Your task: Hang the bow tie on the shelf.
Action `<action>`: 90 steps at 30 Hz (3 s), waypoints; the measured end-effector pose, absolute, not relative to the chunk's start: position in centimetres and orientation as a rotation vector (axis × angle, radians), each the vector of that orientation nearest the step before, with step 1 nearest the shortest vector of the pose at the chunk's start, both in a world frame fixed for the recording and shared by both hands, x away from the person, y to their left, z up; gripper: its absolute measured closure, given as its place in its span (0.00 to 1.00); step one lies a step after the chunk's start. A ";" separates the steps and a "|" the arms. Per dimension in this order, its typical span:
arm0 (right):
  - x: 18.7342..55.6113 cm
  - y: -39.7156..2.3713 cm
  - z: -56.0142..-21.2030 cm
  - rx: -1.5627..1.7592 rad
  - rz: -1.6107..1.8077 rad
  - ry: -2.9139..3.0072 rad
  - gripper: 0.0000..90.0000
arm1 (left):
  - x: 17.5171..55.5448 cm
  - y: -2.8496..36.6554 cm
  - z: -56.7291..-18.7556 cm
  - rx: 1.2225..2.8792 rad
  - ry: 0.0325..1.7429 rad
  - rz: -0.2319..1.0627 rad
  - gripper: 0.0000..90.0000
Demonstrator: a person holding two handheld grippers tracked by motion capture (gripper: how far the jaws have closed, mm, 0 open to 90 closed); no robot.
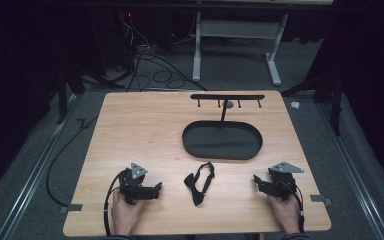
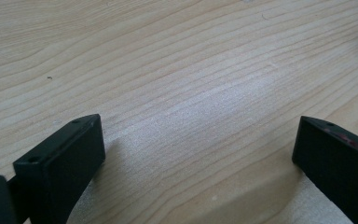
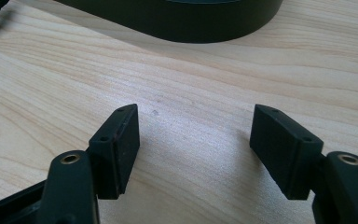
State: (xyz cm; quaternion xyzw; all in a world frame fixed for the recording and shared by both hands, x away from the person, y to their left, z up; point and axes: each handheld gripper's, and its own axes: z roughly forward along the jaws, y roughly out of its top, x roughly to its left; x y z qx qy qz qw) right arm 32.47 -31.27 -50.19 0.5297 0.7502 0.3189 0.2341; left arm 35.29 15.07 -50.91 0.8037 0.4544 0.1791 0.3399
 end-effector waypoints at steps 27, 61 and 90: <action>32.8 -30.4 -50.2 1.439 0.888 2.071 0.46 | 35.2 15.2 -50.9 2.080 1.192 0.474 0.07; 34.8 -21.7 -48.1 1.302 1.090 2.247 0.63 | 35.2 15.2 -50.9 2.074 1.198 0.481 0.09; 37.9 -17.2 -49.3 1.328 0.966 2.329 0.72 | 35.2 15.2 -50.8 2.071 1.201 0.480 0.10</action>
